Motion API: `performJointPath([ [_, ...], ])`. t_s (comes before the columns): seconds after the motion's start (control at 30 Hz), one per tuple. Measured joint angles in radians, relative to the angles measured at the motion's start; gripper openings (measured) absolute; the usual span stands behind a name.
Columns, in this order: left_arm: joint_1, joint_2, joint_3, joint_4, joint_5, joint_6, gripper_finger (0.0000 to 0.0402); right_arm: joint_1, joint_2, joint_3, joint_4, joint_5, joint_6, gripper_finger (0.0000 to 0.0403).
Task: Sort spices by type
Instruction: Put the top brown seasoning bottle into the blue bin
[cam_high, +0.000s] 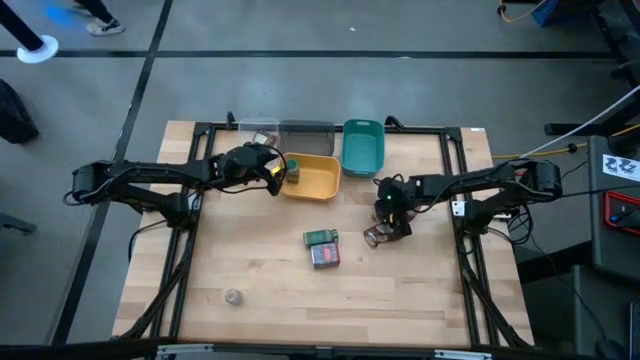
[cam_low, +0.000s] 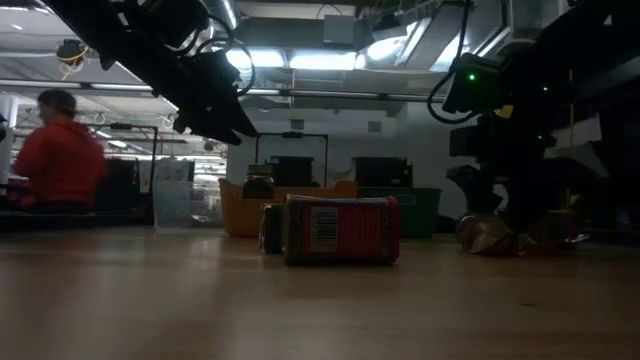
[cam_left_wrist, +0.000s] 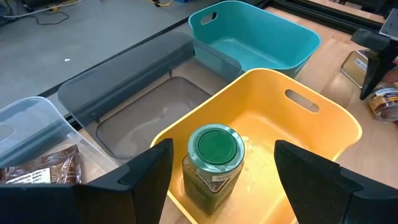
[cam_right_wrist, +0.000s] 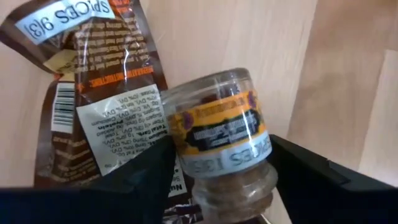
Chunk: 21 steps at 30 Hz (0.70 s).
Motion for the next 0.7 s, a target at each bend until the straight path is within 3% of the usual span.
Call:
performJointPath([
  [0.2,0.0,0.0,0.0,0.012,0.0,0.011,0.0263,0.005,0.0,0.0,-0.004,0.0,0.012,0.0182],
  [0.7,-0.101,0.0,0.001,0.412,0.109,0.029,0.0263,0.004,0.002,0.223,-0.008,0.051,0.051,0.0192],
])
